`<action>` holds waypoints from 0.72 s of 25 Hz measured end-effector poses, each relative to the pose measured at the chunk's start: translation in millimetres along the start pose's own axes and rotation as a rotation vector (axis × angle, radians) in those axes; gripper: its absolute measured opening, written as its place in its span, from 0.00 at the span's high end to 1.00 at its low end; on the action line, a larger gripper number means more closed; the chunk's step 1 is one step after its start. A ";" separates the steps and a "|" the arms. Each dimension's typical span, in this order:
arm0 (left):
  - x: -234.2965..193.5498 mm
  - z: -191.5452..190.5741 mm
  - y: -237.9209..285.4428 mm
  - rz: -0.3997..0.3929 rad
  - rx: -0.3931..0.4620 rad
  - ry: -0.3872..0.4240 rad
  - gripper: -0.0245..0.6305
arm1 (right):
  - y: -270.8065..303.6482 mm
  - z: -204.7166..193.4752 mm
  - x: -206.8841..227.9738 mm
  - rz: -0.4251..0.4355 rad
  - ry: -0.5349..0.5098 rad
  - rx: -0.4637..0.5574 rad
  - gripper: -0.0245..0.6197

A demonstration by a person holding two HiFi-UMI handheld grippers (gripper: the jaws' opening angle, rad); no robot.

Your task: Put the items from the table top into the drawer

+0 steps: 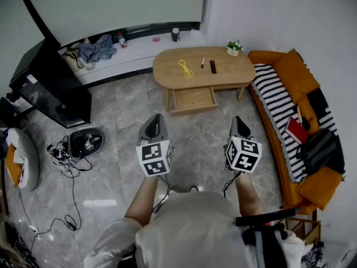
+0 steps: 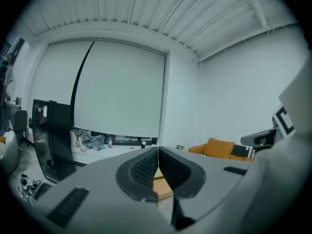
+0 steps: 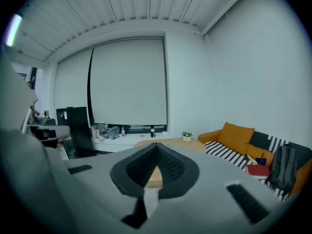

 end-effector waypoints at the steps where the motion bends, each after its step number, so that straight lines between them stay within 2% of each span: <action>1: -1.2 -0.2 -0.1 -0.001 -0.001 -0.002 0.95 | -0.2 -0.2 -1.3 -0.001 0.000 -0.002 0.98; 9: -15.5 -2.9 -0.9 -0.012 -0.004 -0.013 0.95 | -3.6 -0.7 -14.7 -0.018 0.030 0.018 0.97; 18: -29.4 -9.9 11.5 -0.041 -0.024 -0.004 0.95 | 1.0 -12.3 -25.5 -0.044 0.049 -0.007 0.97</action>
Point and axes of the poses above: the fingertips, and each gripper's own axes: y forward along the fingers, x to its right, z out of its top, the point moved 10 cm from there along -y, backward along the fingers, and after that the axes turned 10 degrees about z, right-handed, at the moved point
